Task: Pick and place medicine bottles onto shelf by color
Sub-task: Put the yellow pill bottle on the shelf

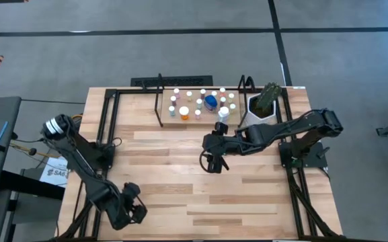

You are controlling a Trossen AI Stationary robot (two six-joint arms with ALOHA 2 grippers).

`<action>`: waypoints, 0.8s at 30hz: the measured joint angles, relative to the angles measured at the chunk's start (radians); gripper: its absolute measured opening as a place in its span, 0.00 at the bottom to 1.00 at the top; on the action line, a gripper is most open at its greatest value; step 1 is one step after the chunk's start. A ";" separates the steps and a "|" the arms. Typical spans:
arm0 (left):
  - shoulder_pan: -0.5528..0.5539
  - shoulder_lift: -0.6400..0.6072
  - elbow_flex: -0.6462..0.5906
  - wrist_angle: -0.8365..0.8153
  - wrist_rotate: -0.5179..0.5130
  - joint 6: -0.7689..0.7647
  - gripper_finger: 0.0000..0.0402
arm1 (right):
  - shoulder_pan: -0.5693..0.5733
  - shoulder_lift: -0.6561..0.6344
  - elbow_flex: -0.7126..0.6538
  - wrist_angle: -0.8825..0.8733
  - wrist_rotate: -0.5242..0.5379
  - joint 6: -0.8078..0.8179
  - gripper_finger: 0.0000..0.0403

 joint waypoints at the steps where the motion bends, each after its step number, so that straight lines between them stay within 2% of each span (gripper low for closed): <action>1: -0.002 0.006 0.012 -0.001 0.002 0.000 0.67 | 0.000 0.000 0.000 0.001 0.000 0.000 0.67; 9: -0.002 0.113 0.075 -0.015 0.131 -0.009 0.67 | -0.001 0.000 0.000 0.005 0.003 0.018 0.67; 12: -0.001 0.141 0.105 -0.049 0.139 0.003 0.66 | -0.002 0.000 0.000 0.008 0.003 0.018 0.67; 18: 0.007 0.139 0.140 -0.142 0.109 0.002 0.56 | -0.010 0.000 0.000 0.018 0.003 0.016 0.67; 24: 0.034 0.139 0.143 -0.136 0.121 0.041 0.44 | -0.010 0.000 0.000 0.019 0.003 0.015 0.67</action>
